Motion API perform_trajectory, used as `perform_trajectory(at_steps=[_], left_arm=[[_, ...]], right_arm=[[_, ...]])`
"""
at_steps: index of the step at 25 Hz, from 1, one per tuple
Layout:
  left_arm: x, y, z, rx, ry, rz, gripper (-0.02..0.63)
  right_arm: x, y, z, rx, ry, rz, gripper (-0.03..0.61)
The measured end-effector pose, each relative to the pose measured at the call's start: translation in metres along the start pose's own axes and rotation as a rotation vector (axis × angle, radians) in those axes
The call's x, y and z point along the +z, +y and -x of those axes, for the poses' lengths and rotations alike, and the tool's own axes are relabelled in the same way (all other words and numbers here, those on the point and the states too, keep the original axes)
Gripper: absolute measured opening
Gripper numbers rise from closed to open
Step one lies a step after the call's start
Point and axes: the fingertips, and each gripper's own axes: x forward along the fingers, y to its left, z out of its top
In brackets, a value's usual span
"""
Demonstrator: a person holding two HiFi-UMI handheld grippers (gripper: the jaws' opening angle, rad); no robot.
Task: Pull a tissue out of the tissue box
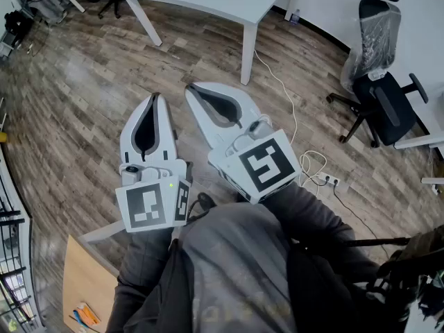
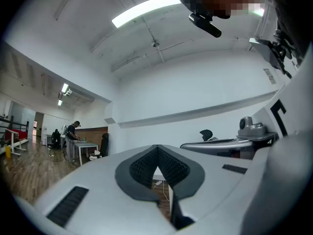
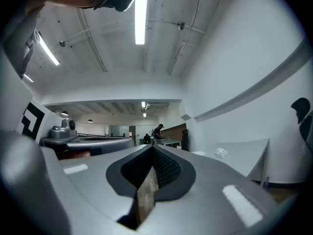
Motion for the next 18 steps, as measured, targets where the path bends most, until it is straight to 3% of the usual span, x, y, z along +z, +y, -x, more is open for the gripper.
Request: perform_trajectory(at_steps=[9,14,18], left_arm=[[-0.014,-0.017,-0.018,0.033,0.027,0.003,-0.003],[-0.024,0.003,-0.031,0.062,0.051,0.016,-0.003],[-0.034,0.029,-0.054,0.078,0.050,0.034,-0.003]], right_arm=[[-0.011,-0.029,0.003,0.022,0.017,-0.029,0.002],[-0.023,-0.030,-0.018,0.067,0.031,-0.067,0.002],[-0.035,-0.046,-0.046,0.049,0.045,-0.078,0.003]])
